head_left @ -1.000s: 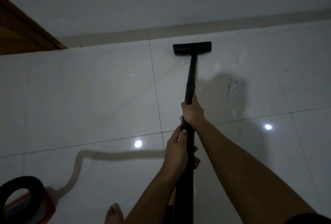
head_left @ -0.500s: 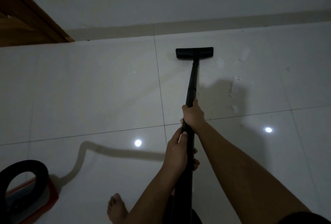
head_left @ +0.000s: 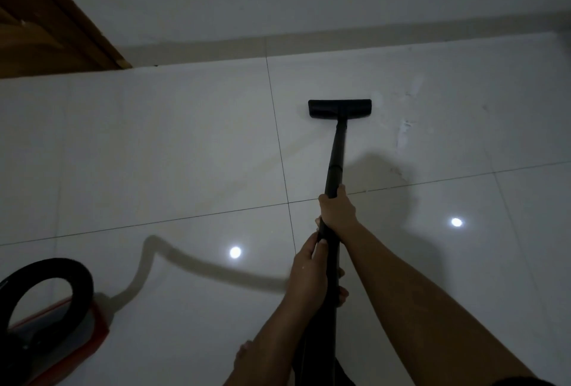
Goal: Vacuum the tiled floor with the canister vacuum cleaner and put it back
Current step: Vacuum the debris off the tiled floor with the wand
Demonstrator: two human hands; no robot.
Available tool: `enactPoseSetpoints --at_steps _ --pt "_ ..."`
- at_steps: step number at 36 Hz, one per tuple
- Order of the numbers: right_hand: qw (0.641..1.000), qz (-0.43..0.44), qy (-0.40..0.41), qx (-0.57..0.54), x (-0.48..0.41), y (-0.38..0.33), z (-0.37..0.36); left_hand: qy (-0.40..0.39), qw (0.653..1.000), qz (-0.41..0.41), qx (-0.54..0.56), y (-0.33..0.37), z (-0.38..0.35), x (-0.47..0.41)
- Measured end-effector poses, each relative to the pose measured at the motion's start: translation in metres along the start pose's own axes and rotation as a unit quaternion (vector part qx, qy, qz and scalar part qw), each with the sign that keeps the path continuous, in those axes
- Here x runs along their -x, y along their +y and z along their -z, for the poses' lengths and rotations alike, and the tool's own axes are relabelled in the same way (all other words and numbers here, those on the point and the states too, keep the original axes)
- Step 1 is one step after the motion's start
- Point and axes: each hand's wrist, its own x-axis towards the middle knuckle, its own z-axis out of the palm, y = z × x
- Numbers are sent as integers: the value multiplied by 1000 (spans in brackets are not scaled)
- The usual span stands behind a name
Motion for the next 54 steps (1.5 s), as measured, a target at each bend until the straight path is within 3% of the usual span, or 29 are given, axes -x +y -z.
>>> enactPoseSetpoints --at_steps 21,34,54 --pt "1000 -18 6 -14 83 82 -47 -12 999 17 -29 -88 38 75" --pt "1000 -18 -7 -11 106 101 -42 -2 999 41 4 -103 32 101" --pt "997 -37 24 -62 179 143 -99 -24 992 12 -123 -149 93 159"
